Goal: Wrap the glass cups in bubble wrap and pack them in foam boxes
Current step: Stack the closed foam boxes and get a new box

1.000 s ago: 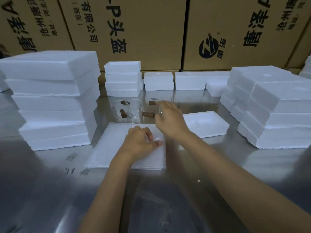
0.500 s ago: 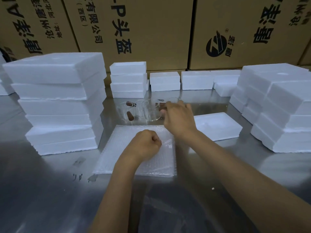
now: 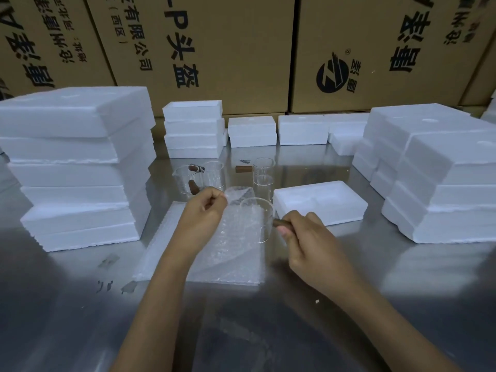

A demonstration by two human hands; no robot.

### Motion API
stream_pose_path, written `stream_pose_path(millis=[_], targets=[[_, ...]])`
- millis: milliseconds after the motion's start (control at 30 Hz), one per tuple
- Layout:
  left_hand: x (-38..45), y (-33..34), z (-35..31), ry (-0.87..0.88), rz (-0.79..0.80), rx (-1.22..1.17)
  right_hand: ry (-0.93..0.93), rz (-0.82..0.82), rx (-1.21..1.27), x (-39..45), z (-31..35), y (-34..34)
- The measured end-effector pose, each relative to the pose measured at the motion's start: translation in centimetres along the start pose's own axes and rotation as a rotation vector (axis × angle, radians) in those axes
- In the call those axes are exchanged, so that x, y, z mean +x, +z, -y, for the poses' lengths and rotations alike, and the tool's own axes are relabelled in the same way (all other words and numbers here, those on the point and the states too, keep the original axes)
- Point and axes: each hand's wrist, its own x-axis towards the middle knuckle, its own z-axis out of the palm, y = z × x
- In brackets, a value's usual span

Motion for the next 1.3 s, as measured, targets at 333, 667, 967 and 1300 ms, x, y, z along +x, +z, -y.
stream_pose_path(millis=[333,667,967,1300], targets=[[-3.2,5.6,-3.7,0.360,-0.096,0.167,0.281,-0.029,0.412,0.5,0.5,-0.6],[-5.7,8.3,-5.1,0.391,0.208,-0.125,0.700,0.108,1.381,0.8,-0.5,-2.7],[-3.1,5.0,-3.4,0.224,-0.211,-0.104,0.499,0.323,1.539,0.7,-1.4,-3.5],[-2.7,4.6,-2.6,0.032,0.098,-0.259,0.630,0.240,1.401,0.3,-1.8,-2.3]])
